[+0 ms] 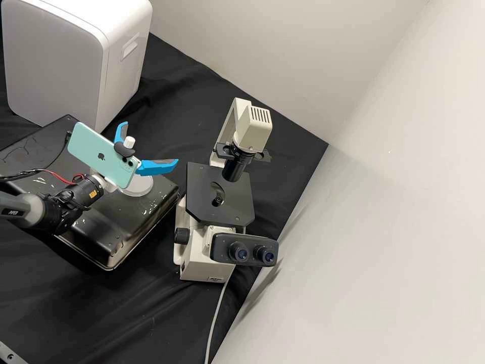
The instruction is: Place the petri dish on the microscope
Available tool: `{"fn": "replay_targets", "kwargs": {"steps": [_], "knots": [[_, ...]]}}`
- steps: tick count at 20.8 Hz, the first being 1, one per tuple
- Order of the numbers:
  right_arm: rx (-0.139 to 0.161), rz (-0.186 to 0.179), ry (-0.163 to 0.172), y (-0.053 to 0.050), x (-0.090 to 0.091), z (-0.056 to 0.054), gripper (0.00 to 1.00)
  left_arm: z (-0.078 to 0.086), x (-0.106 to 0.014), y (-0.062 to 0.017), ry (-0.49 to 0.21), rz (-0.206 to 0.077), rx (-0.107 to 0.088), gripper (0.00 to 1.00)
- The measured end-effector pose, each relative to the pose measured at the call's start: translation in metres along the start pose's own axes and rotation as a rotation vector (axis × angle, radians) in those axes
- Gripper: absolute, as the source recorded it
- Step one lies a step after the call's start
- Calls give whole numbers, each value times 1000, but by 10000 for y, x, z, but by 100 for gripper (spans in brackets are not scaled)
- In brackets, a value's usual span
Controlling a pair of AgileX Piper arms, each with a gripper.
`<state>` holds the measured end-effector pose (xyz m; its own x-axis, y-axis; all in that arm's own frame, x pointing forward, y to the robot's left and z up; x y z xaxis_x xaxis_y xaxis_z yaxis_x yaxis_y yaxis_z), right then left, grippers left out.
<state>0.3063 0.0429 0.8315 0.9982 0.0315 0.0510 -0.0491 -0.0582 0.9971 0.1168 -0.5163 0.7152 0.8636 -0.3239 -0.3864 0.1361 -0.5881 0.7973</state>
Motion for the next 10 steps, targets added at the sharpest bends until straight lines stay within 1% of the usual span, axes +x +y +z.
{"fn": "replay_targets", "kwargs": {"steps": [2,6,10], "knots": [[0,0,0,0,0,0,100,6,0,0,-6,0,0,100],[0,2,2,2,0,-2,100,21,0,1,-23,2,7,100],[2,1,1,-1,-4,2,100,21,0,1,-23,2,7,100]]}}
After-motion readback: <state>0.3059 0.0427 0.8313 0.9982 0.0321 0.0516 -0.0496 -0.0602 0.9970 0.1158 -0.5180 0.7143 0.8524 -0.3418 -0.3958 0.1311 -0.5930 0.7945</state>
